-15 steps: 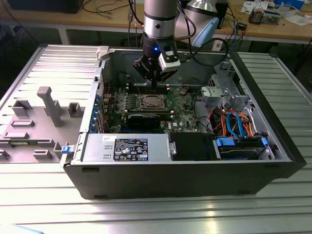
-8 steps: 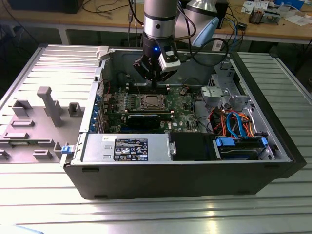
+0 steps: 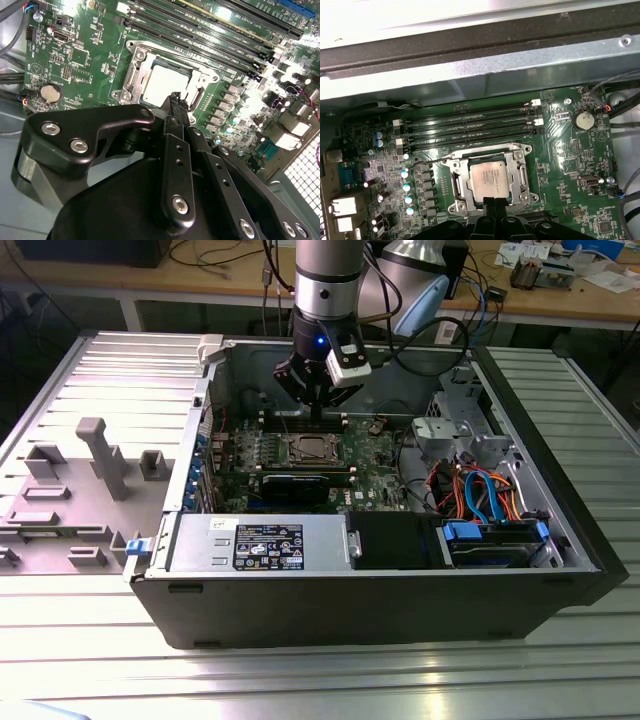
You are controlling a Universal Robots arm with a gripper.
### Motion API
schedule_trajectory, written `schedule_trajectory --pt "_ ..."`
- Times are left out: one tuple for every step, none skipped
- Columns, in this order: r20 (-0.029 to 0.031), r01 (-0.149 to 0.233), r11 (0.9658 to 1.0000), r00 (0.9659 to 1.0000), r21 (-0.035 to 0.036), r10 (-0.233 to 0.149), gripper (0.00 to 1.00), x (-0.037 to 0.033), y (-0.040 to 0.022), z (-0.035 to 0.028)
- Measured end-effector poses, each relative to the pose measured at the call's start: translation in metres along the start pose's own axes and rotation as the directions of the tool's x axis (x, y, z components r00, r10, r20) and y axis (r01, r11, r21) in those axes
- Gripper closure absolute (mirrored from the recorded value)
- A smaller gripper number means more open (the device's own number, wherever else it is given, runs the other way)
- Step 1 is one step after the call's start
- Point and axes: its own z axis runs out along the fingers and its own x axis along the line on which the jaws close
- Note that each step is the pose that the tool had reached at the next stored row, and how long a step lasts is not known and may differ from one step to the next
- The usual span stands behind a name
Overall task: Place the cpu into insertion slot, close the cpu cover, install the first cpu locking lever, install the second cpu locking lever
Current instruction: 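Install the first cpu locking lever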
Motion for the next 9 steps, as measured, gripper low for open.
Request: schedule_trajectory --pt "0.0000 0.001 1.0000 1.0000 0.0000 -0.001 0.89 0.0000 0.0000 0.0000" --pt "0.0001 0.003 1.0000 1.0000 0.0000 -0.003 0.89 0.0000 0.0000 0.0001" --pt "0.0001 0.004 1.0000 1.0000 -0.0001 -0.004 0.89 0.0000 0.0000 0.0001" --pt "0.0002 0.006 1.0000 1.0000 0.0000 -0.006 0.89 0.0000 0.0000 0.0001" --pt "0.0003 0.007 1.0000 1.0000 0.0000 -0.007 0.89 0.0000 0.0000 0.0002" --pt "0.0003 0.010 1.0000 1.0000 0.0000 -0.010 0.89 0.0000 0.0000 0.0002" --pt "0.0004 0.012 0.9999 0.9999 0.0000 -0.012 0.89 0.0000 0.0000 0.0003" --pt "0.0005 0.013 0.9999 0.9999 0.0000 -0.013 0.89 0.0000 0.0000 0.0003" --pt "0.0005 0.015 0.9999 0.9999 -0.0001 -0.015 0.89 0.0000 0.0000 0.0004"
